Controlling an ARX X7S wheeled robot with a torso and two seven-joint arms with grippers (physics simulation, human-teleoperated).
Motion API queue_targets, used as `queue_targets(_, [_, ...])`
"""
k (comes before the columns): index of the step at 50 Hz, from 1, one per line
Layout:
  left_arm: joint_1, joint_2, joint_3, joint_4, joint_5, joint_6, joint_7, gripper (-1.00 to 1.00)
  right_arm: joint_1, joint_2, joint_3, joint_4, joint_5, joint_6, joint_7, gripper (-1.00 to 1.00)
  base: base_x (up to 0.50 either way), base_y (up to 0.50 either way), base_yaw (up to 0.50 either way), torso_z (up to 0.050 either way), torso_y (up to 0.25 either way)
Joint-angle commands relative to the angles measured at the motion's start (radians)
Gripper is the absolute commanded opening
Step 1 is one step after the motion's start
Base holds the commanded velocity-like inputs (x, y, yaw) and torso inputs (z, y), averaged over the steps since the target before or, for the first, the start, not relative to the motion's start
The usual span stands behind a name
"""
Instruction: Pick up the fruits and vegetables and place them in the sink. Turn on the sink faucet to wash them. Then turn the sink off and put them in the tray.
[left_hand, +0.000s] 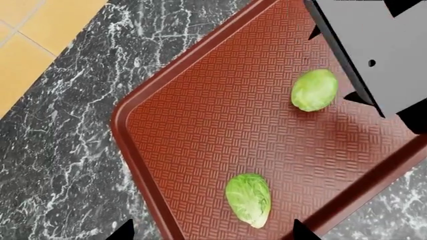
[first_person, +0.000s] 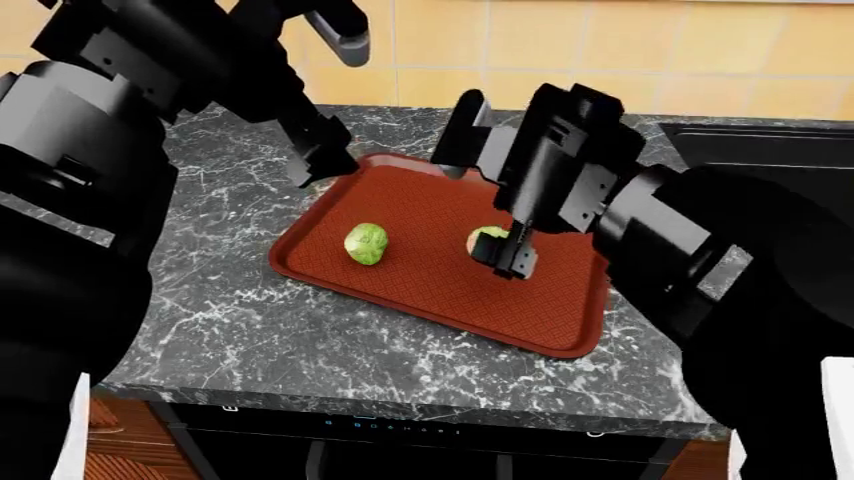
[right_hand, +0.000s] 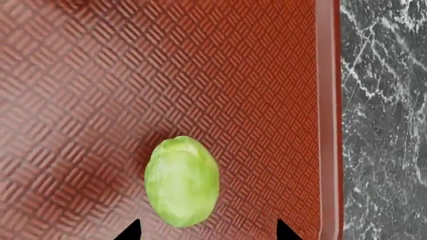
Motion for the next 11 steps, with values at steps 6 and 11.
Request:
queue_targets(6, [0.001, -0.006, 0.000, 0.000, 0.005, -0.005, 0.004, 1.00, 0.107, 0.245, 0.072, -0.566, 0.029, 0.337, 0.090, 1.00, 0.00, 0.00, 0.00, 0.000, 0.000])
queue_targets(11, [0.003, -0.013, 0.007, 0.000, 0.009, -0.007, 0.005, 1.00, 0.108, 0.351, 0.151, -0.787, 0.061, 0.470, 0.157, 1.00, 0.00, 0.00, 0.00, 0.000, 0.000])
